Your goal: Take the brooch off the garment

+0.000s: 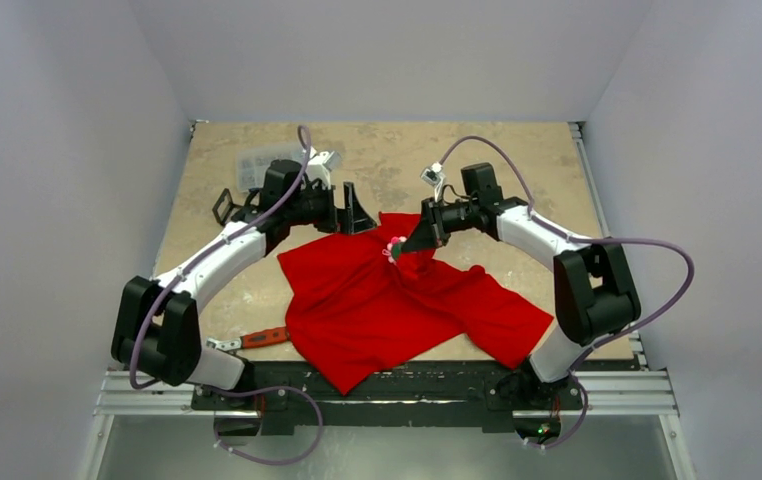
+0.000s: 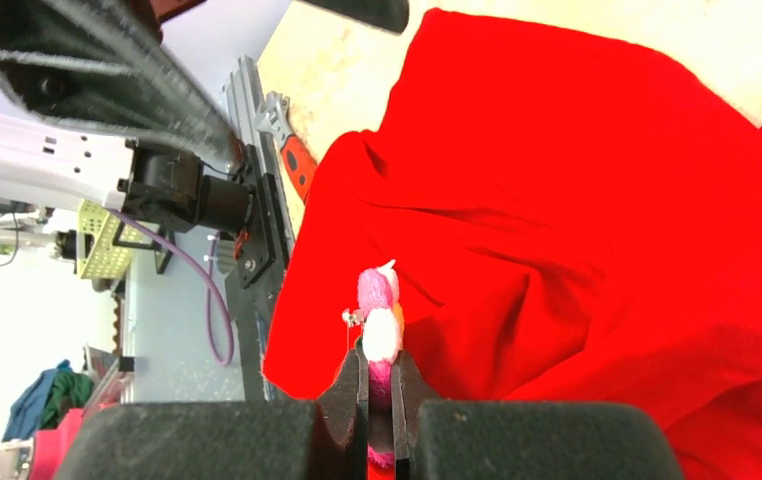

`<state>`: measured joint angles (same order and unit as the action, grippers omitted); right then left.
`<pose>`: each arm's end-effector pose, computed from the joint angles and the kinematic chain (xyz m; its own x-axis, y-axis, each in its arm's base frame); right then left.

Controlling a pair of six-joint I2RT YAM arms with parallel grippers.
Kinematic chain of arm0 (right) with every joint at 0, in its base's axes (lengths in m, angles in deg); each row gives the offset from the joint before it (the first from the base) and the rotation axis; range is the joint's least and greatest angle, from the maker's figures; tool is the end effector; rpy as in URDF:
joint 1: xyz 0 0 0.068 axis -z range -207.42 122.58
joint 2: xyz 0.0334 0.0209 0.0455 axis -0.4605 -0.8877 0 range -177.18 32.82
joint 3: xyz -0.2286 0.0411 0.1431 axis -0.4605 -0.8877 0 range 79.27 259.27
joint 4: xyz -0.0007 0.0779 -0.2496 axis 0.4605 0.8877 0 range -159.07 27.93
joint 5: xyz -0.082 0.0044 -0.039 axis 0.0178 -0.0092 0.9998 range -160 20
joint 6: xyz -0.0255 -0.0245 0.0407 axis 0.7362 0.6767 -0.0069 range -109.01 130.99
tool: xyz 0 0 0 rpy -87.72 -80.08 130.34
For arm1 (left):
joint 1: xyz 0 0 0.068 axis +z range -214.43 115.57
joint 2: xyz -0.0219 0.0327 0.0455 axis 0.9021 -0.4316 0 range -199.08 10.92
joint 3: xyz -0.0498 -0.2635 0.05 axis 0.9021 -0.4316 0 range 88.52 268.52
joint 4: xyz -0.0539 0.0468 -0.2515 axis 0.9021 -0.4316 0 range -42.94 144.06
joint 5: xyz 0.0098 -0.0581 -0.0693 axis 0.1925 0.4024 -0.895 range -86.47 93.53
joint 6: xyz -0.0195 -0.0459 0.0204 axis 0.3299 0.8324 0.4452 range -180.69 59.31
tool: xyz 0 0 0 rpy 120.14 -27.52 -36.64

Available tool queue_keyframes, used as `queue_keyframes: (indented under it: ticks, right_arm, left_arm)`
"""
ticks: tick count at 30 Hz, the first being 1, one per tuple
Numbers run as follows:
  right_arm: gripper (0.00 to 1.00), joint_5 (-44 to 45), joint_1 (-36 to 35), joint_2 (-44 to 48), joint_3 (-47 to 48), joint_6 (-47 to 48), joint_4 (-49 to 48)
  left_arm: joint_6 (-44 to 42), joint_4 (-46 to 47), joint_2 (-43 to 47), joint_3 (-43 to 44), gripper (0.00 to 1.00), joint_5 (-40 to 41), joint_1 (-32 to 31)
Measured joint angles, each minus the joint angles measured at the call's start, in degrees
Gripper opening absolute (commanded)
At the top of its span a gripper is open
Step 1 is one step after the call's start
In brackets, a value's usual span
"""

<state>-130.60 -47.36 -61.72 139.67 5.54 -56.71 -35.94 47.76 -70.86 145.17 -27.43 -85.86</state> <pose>0.3094 0.1454 0.2225 -0.7481 -0.2218 -0.6254 -0.6632 0.2792 0.6944 0.2900 -0.1335 0.2705 -0.7431 -0.0941 -0.6625 0.4523 0.6590 -0.6010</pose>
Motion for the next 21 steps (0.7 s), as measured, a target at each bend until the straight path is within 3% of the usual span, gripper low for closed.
queue_keyframes:
  ticks: [3, 8, 14, 21]
  right_arm:
    - [0.00, -0.07, 0.07, -0.52, 0.00, -3.34, -1.73]
    - [0.00, -0.11, 0.15, -3.30, 0.00, -10.73, -5.25]
    - [0.00, -0.09, 0.46, -4.09, -0.50, -19.15, -11.04]
    - [0.00, 0.07, 0.57, -4.09, -1.29, -21.99, -12.87]
  left_arm:
    - [3.91, 1.66, -0.94, -0.17, 0.99, -4.28, -0.15]
    - [10.86, 9.01, -6.34, -0.17, 0.69, -9.05, -1.73]
    - [14.32, 11.91, -9.75, 0.15, 0.53, -9.51, -5.49]
    - [15.19, 14.84, -9.77, 0.15, 0.31, -9.09, -6.21]
